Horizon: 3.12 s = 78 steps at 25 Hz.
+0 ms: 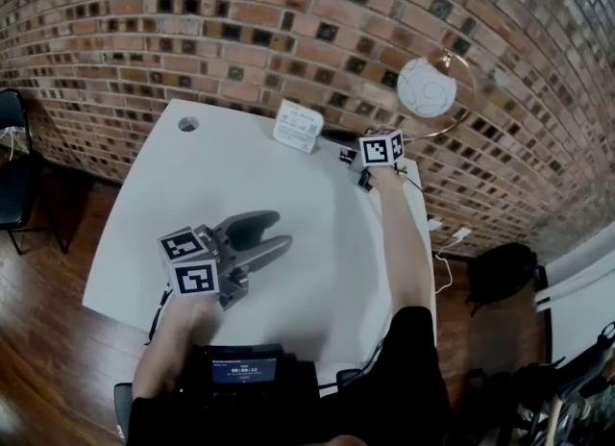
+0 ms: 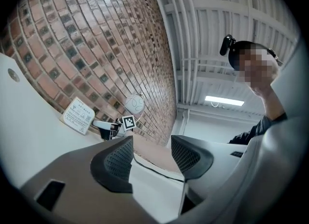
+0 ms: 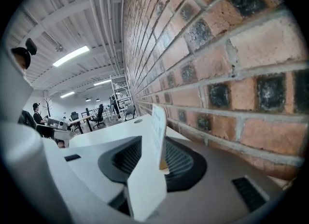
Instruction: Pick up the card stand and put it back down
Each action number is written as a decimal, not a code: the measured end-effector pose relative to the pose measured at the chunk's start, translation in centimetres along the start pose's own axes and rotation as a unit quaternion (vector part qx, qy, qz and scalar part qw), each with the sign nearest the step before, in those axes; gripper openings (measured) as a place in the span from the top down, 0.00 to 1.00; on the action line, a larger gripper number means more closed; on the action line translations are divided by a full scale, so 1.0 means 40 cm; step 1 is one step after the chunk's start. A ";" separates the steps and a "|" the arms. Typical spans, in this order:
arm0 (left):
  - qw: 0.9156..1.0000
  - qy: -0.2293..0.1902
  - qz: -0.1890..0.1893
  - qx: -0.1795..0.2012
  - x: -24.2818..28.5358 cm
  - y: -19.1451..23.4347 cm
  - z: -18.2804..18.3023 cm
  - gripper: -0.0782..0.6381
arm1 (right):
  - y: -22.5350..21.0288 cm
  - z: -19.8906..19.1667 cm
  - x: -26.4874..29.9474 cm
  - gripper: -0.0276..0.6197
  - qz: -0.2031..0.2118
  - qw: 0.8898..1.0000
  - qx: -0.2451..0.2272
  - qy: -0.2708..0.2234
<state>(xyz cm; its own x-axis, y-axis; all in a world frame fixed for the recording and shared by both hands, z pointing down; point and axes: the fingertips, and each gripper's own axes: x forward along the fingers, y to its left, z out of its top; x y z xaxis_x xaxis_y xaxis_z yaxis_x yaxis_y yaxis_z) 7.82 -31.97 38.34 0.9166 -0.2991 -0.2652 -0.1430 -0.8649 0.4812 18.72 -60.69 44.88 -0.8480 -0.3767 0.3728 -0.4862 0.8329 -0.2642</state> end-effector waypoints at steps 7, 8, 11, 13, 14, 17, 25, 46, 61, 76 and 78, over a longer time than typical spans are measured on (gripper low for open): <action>0.999 -0.003 0.008 -0.039 0.017 0.025 -0.011 0.55 | -0.035 -0.001 0.031 0.69 -0.015 1.000 0.006 0.000; 0.999 0.000 0.008 -0.039 0.017 0.026 -0.012 0.55 | -0.040 0.000 0.034 0.69 -0.017 1.000 0.003 0.000; 0.999 0.003 0.007 -0.038 0.018 0.023 -0.013 0.55 | -0.068 -0.006 0.036 0.70 -0.031 0.999 0.003 0.006; 0.999 0.004 0.007 -0.037 0.020 0.020 -0.015 0.55 | -0.087 -0.004 0.033 0.70 -0.038 0.999 -0.006 0.009; 0.999 0.004 0.007 -0.037 0.020 0.020 -0.016 0.55 | -0.096 -0.001 0.033 0.70 -0.042 0.999 -0.011 0.009; 0.999 0.002 0.006 -0.036 0.019 0.017 -0.015 0.55 | -0.108 0.007 0.035 0.70 -0.050 0.999 -0.015 0.007; 0.999 0.002 0.005 -0.040 0.017 0.017 -0.014 0.55 | -0.097 0.009 0.034 0.70 -0.030 1.000 0.002 -0.005; 0.996 -0.037 -0.031 -0.080 -0.033 -0.118 -0.029 0.55 | 0.498 -0.002 -0.115 0.70 0.175 0.952 0.190 -0.161; 0.995 -0.039 -0.059 -0.066 -0.128 -0.360 -0.091 0.55 | 0.927 -0.072 -0.348 0.70 0.185 0.929 0.144 -0.287; 0.997 -0.014 -0.077 -0.029 -0.168 -0.601 -0.181 0.55 | 1.285 -0.236 -0.524 0.74 0.132 0.927 -0.008 -0.351; 0.996 -0.016 -0.080 -0.024 -0.159 -0.614 -0.170 0.55 | 1.292 -0.237 -0.543 0.75 0.135 0.924 -0.009 -0.357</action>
<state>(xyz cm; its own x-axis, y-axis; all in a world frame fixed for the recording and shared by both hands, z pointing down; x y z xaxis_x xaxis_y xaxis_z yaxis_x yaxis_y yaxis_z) 8.04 -6.09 33.91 0.9141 -0.1718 -0.3673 0.0229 -0.8826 0.4696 14.02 -5.63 31.58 -0.8641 -0.3197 -0.3888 -0.2382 0.9402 -0.2436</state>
